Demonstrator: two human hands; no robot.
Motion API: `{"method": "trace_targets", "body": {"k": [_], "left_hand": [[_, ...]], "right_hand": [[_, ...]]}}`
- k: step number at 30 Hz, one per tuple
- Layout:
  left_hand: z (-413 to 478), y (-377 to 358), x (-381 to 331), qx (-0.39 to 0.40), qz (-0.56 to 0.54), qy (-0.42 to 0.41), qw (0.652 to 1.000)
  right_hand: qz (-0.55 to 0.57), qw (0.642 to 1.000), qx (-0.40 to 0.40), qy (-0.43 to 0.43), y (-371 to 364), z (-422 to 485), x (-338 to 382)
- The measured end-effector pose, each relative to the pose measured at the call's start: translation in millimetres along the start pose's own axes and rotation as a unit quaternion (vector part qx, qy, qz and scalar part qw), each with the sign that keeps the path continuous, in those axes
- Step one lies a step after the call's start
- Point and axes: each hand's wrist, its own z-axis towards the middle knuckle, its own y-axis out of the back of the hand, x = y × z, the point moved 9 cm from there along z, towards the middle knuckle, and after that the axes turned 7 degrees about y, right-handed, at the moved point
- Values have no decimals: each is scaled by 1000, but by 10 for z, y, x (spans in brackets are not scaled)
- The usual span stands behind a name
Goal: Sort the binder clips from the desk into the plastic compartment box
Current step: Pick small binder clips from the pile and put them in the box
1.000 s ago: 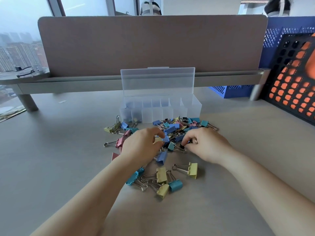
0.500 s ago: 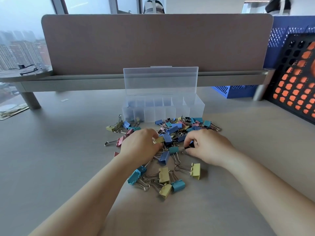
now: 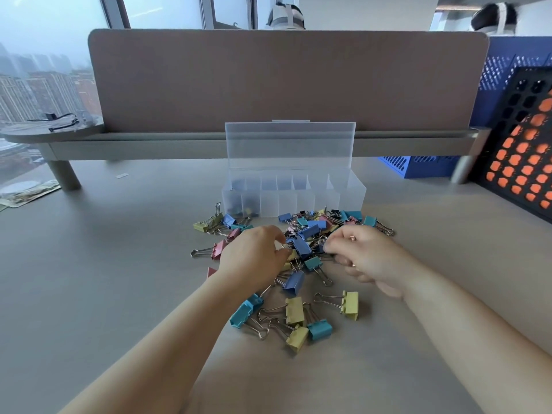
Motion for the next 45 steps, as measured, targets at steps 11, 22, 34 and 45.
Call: {"method": "trace_targets", "body": {"k": [11, 22, 34, 45], "left_hand": [[-43, -99, -84, 25, 22, 6, 999], [6, -24, -41, -12, -43, -8, 999], [51, 52, 43, 3, 4, -22, 1000], [-52, 34, -79, 102, 123, -125, 979]], "right_hand": [[214, 973, 0, -81, -202, 129, -122], [-204, 972, 30, 112, -340, 88, 235], [-397, 908, -44, 124, -19, 103, 209], [-431, 886, 20, 166, -261, 64, 286]]}}
